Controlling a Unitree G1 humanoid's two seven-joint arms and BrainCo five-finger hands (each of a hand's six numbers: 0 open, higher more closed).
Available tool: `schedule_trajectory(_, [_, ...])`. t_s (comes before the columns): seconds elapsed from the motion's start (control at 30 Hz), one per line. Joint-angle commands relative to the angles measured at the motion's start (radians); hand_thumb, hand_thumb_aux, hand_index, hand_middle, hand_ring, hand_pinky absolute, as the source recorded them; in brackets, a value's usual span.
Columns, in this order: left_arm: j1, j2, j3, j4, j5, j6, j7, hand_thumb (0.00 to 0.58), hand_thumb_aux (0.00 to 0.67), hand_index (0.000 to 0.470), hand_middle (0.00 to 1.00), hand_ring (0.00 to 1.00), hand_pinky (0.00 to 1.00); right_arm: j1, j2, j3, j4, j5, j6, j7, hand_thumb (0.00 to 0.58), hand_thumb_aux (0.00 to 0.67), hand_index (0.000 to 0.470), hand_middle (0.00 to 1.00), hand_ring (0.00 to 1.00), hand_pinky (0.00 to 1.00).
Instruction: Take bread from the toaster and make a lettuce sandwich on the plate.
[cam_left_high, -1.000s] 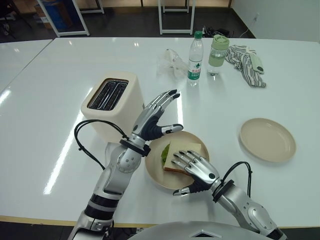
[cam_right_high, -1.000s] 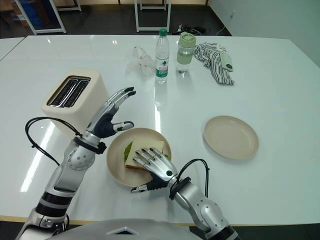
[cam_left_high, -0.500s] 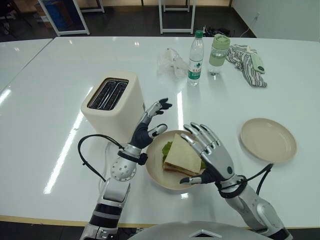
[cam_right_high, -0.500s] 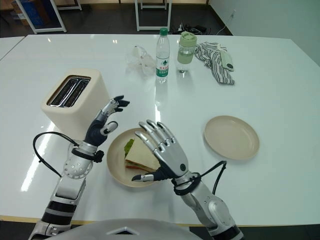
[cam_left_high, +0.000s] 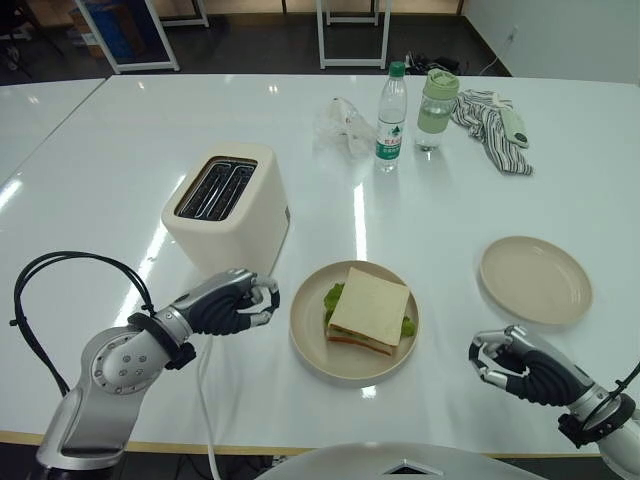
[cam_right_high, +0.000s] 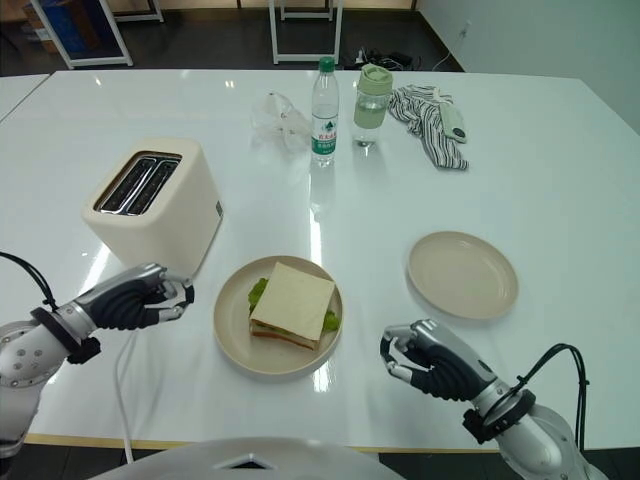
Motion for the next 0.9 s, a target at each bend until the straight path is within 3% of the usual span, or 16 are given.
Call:
schedule_trajectory(0.03, [0.036,0.072,-0.106,-0.018,0.051,0.158,-0.134,0.580,0.670,0.470,1.00,1.00,1.00,-0.007,-0.006,0.099,-0.002,-0.066,0.063,0.129,0.580,0.670,0.470,1.00,1.00,1.00])
schedule_trajectory(0.43, [-0.046,0.040,-0.383,-0.002,0.297,0.352,-0.188,0.580,0.670,0.470,1.00,1.00,1.00,-0.123,0.091,0.265,0.043,-0.308,0.153,0.203,0.580,0.670,0.470,1.00,1.00,1.00])
schedule_trajectory(0.7, [-0.110,-0.071,-0.491,0.075,0.340,0.387,-0.137,0.580,0.670,0.470,1.00,1.00,1.00,-0.361,0.258,0.434,0.170,-0.618,0.213,0.130,0.580,0.670,0.470,1.00,1.00,1.00])
schedule_trajectory(0.9, [-0.214,-0.182,-0.556,0.216,0.367,0.373,-0.058,0.580,0.670,0.470,1.00,1.00,1.00,-0.531,0.342,0.499,0.336,-0.738,0.255,0.064,0.580,0.670,0.470,1.00,1.00,1.00])
